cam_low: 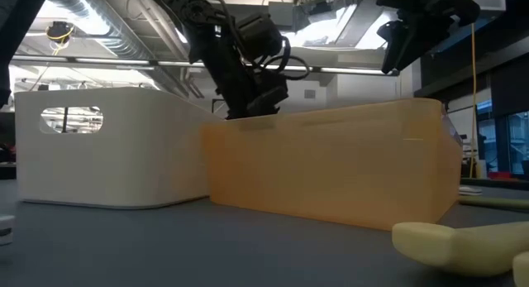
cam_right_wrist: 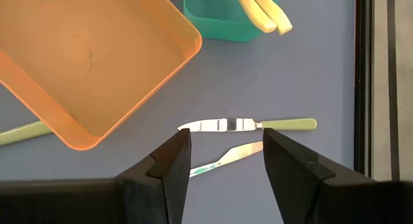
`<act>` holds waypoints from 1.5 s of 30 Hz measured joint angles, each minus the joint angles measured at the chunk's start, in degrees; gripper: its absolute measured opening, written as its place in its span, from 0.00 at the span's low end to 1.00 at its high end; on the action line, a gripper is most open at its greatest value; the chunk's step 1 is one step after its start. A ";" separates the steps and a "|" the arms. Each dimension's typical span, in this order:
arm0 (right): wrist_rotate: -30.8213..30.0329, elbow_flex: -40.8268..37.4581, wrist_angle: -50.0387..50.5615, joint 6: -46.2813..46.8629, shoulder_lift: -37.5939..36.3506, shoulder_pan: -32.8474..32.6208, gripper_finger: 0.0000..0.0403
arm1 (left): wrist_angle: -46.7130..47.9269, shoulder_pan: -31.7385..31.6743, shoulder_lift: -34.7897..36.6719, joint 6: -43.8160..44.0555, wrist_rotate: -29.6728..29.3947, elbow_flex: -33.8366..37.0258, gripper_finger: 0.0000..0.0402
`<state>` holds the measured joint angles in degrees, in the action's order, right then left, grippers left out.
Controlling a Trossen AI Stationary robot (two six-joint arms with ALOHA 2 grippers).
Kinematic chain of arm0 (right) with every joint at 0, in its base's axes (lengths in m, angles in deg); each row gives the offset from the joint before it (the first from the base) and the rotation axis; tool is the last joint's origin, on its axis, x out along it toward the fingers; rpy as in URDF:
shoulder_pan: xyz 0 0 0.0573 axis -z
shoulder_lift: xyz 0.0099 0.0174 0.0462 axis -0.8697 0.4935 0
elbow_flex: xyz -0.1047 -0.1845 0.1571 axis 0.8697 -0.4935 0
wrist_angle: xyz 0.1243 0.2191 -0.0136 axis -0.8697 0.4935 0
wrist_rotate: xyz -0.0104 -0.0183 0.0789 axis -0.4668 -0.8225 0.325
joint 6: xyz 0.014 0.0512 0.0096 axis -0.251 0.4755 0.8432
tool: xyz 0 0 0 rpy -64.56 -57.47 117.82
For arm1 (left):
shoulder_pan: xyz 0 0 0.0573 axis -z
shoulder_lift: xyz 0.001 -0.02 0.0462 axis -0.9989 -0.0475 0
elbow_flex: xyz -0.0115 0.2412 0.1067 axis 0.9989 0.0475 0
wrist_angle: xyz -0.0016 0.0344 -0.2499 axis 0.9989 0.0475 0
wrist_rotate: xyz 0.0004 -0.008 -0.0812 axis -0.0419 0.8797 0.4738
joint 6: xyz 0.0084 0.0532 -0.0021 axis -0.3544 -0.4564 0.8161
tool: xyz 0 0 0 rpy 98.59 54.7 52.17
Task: Sort silverware by color (type)
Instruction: Put the yellow knife into the blue bin, then put the blue patterned knife into the white bin
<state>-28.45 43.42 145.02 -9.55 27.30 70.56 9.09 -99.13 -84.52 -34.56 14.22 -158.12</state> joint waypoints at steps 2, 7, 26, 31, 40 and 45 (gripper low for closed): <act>0.00 0.00 0.00 0.00 0.00 0.00 0.45 | 0.02 0.00 0.00 -0.02 0.01 -0.46 0.33; 0.00 0.00 0.00 0.00 0.00 0.02 0.45 | -0.03 0.02 0.09 -0.37 0.01 -1.63 0.33; 0.00 -0.01 0.02 0.00 0.00 0.02 0.45 | 2.82 0.02 0.16 -2.98 3.03 -6.95 0.33; 0.00 0.00 0.02 0.01 0.00 0.01 0.45 | 4.75 0.02 0.17 -3.52 3.05 -8.66 0.33; 0.00 -0.02 0.02 0.01 0.00 0.02 0.45 | 17.08 0.00 0.17 -5.51 3.05 -14.88 0.33; 0.00 -0.02 0.02 0.00 0.00 0.02 0.45 | 24.27 0.00 1.34 -6.57 3.06 -18.18 0.33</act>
<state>-28.45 43.40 145.05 -9.55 27.30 70.58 33.36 -99.13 -83.18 -41.13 17.28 -176.30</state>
